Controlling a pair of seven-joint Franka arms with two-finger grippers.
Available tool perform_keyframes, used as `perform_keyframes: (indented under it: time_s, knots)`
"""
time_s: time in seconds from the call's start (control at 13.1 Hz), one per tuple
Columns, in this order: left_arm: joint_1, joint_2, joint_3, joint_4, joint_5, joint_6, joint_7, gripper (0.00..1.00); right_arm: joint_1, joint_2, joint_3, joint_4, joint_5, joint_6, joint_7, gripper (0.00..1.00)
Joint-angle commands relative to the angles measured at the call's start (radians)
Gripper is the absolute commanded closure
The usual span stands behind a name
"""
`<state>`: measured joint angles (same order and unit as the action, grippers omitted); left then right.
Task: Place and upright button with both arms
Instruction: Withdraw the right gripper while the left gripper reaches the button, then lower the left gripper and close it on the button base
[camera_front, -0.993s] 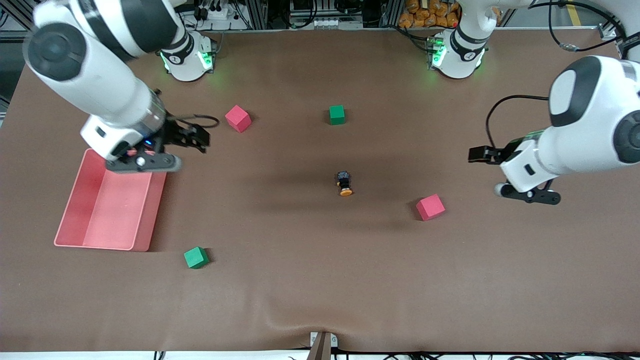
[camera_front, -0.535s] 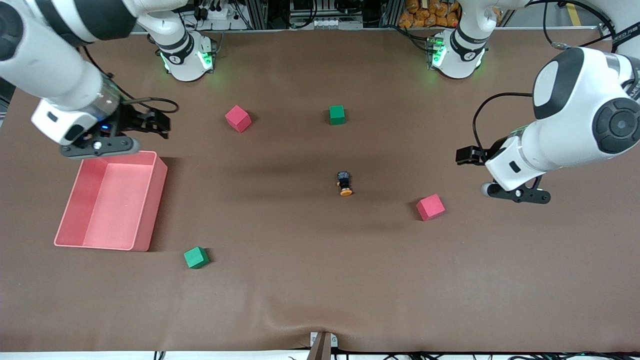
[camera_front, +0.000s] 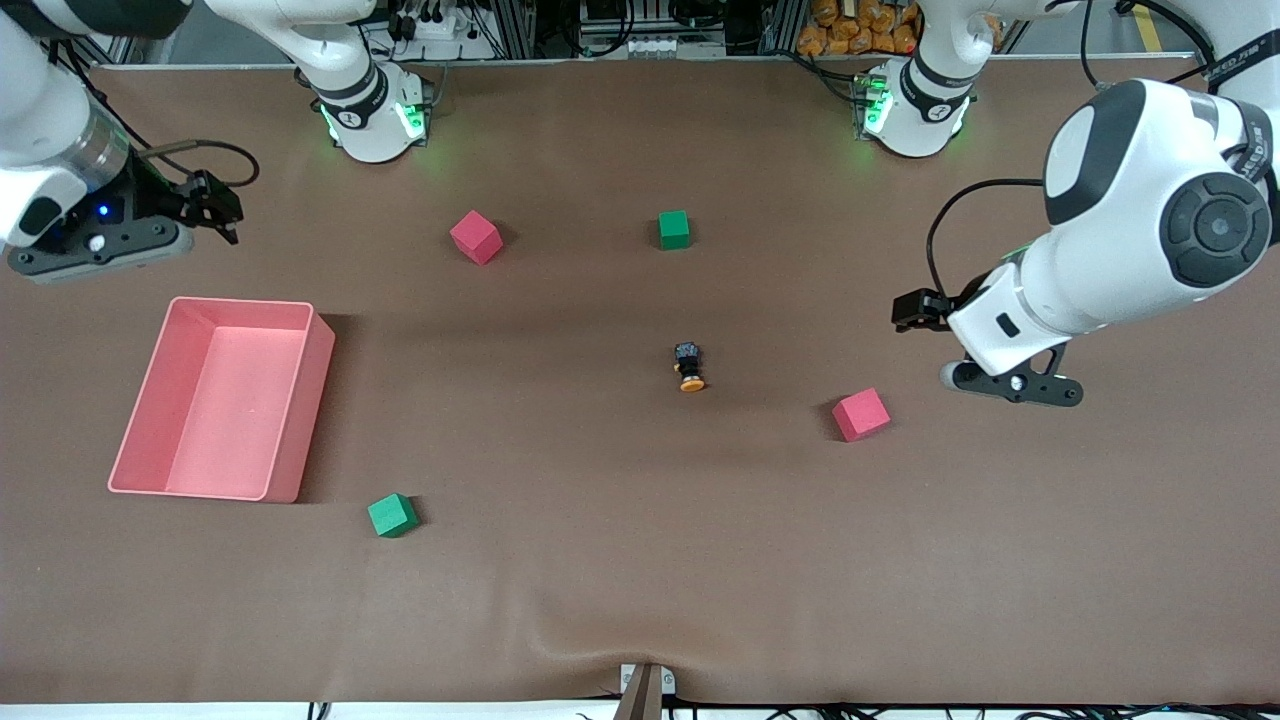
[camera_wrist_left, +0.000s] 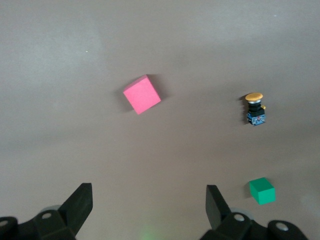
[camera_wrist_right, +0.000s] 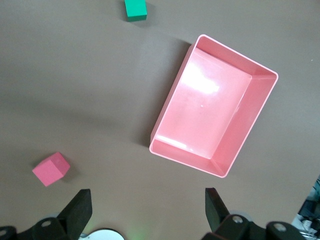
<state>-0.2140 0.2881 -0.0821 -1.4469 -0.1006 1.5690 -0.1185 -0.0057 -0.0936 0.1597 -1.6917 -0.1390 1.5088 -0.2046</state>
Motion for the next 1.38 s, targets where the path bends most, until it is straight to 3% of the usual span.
perform_keyframes:
  time_s: [0.0,0.15,0.31,0.46,0.61,0.92,0.99,1.07,1.3]
  knots:
    - [-0.042,0.014,-0.031,-0.029,0.004,0.035,-0.12,0.0,-0.011,-0.021,0.004,0.073,-0.025,-0.095,-0.009,0.0]
    - [-0.146,0.016,-0.036,-0.091,0.012,0.127,-0.304,0.0,-0.028,-0.014,0.001,0.163,-0.025,-0.166,-0.016,0.0]
    - [-0.231,0.048,-0.036,-0.093,0.01,0.155,-0.386,0.0,-0.051,-0.011,0.003,0.197,-0.025,-0.167,-0.018,0.0]
    - [-0.261,0.081,-0.041,-0.107,0.009,0.213,-0.411,0.0,-0.062,-0.009,0.001,0.21,-0.021,-0.159,-0.018,0.0]
    - [-0.26,0.163,-0.039,-0.101,-0.106,0.245,-0.408,0.0,-0.114,-0.003,0.003,0.237,-0.01,-0.153,-0.009,0.0]
    - [-0.33,0.246,-0.033,-0.099,-0.1,0.334,-0.472,0.0,-0.287,0.0,0.0,0.221,0.136,-0.156,-0.018,0.0]
    - [-0.331,0.264,-0.033,-0.098,-0.091,0.354,-0.475,0.0,-0.29,-0.003,-0.014,0.215,0.151,-0.15,-0.019,0.0]
    - [-0.331,0.284,-0.035,-0.086,-0.09,0.379,-0.475,0.0,-0.269,-0.033,-0.069,0.19,0.165,-0.157,-0.018,0.0]
    - [-0.338,0.344,-0.03,-0.072,-0.079,0.44,-0.474,0.0,-0.208,-0.043,-0.08,0.228,0.165,-0.165,-0.006,0.0]
